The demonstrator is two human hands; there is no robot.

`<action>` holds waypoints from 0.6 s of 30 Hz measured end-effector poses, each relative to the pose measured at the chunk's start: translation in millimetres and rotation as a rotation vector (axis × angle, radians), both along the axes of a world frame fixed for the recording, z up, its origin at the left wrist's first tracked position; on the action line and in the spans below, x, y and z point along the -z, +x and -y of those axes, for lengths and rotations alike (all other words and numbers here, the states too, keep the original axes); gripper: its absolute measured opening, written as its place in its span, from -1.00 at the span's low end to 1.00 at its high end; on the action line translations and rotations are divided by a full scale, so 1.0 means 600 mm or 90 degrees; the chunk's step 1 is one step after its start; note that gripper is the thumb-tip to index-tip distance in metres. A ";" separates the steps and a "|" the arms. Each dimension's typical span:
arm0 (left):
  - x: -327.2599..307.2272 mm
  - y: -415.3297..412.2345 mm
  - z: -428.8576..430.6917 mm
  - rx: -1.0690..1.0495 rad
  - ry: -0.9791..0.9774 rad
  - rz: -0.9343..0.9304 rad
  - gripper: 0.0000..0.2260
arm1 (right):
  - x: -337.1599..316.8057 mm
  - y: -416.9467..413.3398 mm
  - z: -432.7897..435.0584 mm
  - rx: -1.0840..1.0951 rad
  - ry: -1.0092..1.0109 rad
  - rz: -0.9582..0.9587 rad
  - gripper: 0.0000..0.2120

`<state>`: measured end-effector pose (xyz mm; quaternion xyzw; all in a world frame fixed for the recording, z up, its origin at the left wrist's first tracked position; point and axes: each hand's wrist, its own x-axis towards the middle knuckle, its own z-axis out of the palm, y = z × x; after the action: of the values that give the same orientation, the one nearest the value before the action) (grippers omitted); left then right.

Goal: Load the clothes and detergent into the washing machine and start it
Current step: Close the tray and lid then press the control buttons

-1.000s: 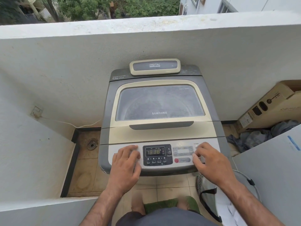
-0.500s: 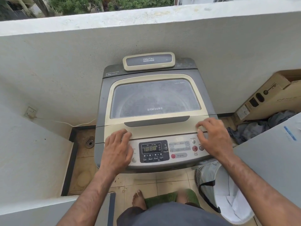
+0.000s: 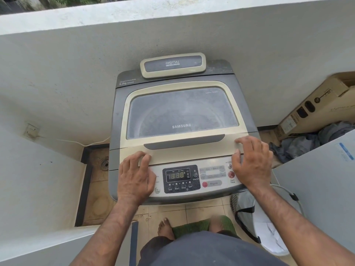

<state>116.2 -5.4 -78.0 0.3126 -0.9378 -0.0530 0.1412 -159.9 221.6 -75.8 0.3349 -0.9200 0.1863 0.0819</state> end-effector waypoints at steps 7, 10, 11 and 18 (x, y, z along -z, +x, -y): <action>0.000 -0.001 0.003 -0.003 -0.007 0.010 -0.69 | 0.000 0.000 0.002 0.003 -0.002 -0.002 -0.65; -0.003 -0.002 0.001 -0.005 -0.015 0.005 -0.69 | -0.001 0.001 0.002 0.004 0.000 -0.010 -0.65; -0.004 -0.002 0.000 -0.005 -0.013 0.007 -0.69 | -0.002 0.002 0.002 0.005 0.002 -0.010 -0.65; -0.008 -0.002 0.001 -0.008 -0.017 0.039 -0.69 | -0.008 0.003 0.003 -0.002 0.003 -0.011 -0.66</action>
<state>114.8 -5.8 -73.3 0.3178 -0.9405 -0.0297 0.1168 -157.8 219.6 -70.9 0.3381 -0.9193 0.1813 0.0883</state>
